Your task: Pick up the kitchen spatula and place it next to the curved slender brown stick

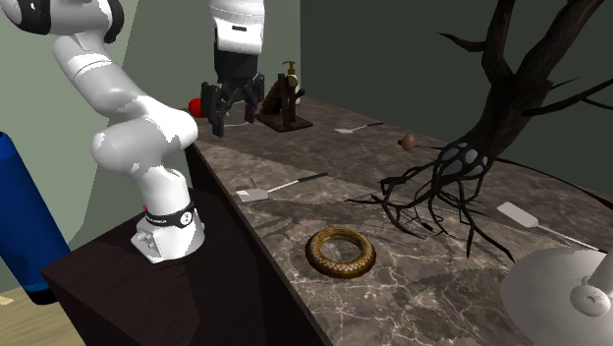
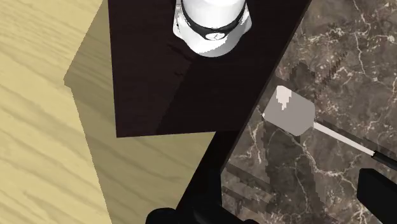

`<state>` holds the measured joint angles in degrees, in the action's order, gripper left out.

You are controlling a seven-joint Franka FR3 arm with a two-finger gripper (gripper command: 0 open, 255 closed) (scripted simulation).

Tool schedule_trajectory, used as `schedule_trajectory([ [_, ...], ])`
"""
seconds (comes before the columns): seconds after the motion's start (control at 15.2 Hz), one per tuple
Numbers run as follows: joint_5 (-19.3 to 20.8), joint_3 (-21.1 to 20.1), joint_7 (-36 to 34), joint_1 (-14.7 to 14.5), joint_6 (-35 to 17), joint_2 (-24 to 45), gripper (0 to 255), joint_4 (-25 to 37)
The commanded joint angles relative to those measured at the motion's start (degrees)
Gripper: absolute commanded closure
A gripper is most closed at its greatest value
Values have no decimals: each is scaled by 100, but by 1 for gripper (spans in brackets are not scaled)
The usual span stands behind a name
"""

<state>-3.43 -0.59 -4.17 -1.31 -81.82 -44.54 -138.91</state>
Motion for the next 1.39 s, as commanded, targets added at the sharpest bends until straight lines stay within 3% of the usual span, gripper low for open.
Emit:
schedule_trajectory([
  [0.0,0,0,0,0,0,0,0,0],
  [1.25,-581,-863,3289,-2612,-4608,578,0,-2425],
  [1.32,-591,-872,3291,-2616,-4713,639,0,-2469],
])
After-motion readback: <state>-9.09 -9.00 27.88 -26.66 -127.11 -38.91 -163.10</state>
